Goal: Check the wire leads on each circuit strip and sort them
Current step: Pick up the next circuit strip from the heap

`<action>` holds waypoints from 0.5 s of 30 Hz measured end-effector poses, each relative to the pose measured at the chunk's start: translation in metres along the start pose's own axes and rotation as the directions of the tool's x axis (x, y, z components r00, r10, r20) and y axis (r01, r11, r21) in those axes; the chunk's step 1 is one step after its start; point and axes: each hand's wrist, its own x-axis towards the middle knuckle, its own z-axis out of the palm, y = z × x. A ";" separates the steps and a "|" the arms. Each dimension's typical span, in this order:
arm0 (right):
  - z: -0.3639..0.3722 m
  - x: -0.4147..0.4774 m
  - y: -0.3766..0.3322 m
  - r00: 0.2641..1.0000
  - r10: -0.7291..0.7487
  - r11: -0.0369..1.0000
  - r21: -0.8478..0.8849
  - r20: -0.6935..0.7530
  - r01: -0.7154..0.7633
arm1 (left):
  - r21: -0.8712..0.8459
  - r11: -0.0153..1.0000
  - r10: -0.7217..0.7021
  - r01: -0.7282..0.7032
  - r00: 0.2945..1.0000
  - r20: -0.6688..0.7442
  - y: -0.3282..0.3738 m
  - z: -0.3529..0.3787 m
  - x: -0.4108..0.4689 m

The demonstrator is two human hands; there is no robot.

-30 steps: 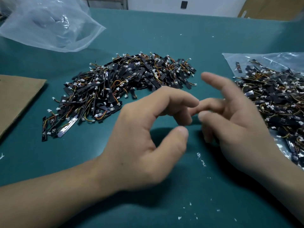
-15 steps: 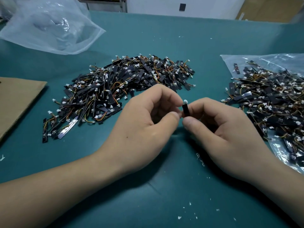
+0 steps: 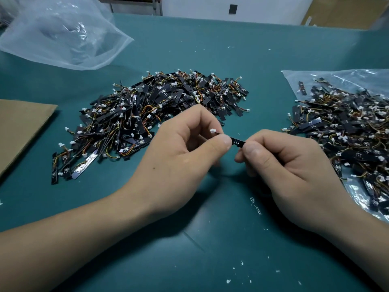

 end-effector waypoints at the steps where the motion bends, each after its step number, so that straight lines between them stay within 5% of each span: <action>1: 0.000 0.000 -0.001 1.000 -0.002 1.000 0.008 -0.001 0.002 | 0.010 1.000 -0.004 0.004 1.000 0.016 0.000 0.000 0.000; 15: -0.002 -0.002 -0.005 1.000 -0.012 0.992 0.124 0.009 0.011 | 0.095 0.995 -0.040 0.028 0.992 0.119 0.001 0.002 -0.002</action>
